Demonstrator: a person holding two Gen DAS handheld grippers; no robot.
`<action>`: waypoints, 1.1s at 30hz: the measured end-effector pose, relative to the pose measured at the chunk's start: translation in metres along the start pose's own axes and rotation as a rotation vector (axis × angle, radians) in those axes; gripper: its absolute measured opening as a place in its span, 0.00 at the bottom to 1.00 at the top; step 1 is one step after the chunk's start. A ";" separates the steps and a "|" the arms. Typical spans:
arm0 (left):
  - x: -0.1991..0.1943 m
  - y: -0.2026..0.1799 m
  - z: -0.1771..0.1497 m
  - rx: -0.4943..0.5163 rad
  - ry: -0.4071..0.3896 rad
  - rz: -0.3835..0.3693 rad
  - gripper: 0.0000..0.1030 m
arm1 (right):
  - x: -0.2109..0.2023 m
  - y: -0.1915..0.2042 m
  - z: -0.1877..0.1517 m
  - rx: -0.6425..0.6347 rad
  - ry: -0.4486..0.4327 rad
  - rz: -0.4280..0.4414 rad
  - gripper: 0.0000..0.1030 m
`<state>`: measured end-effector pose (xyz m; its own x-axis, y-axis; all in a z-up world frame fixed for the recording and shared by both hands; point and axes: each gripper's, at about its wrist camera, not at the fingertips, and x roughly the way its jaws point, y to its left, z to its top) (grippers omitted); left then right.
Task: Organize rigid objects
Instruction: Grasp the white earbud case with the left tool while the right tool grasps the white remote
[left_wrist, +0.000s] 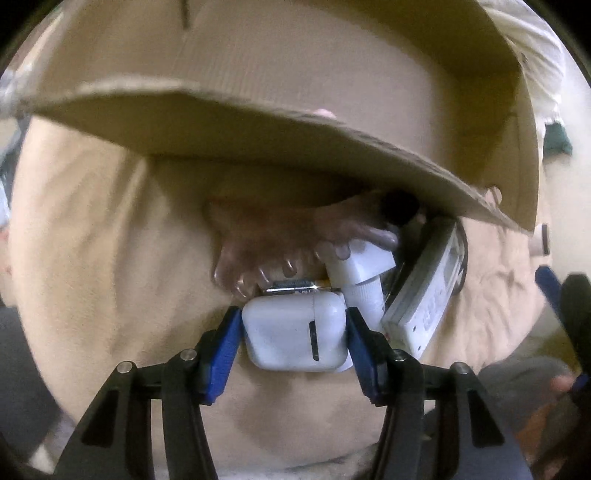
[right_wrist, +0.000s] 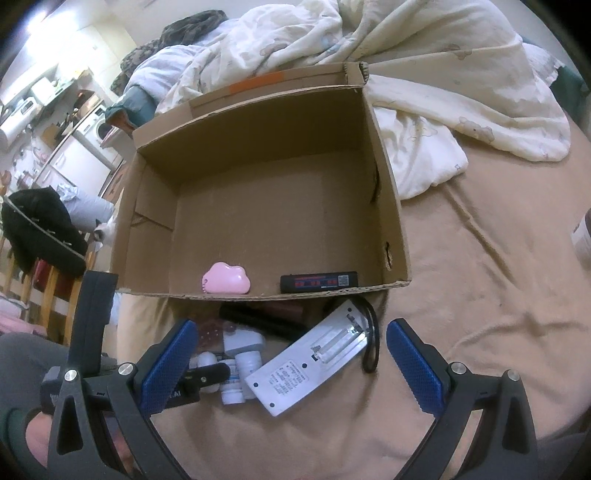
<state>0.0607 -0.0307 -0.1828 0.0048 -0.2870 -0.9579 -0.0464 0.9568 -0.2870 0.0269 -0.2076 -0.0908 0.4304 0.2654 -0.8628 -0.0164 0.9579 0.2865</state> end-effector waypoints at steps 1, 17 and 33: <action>-0.002 -0.001 -0.001 0.011 -0.012 0.018 0.50 | 0.001 -0.001 0.000 0.006 0.005 0.006 1.00; -0.106 -0.002 -0.009 0.268 -0.279 0.267 0.50 | 0.062 -0.026 -0.027 0.300 0.286 0.225 0.85; -0.101 0.000 -0.015 0.235 -0.316 0.231 0.50 | 0.098 -0.029 -0.046 0.424 0.288 0.100 0.61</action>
<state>0.0457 -0.0018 -0.0856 0.3272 -0.0719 -0.9422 0.1458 0.9890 -0.0248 0.0277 -0.2045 -0.2026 0.1789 0.4294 -0.8852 0.3484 0.8138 0.4652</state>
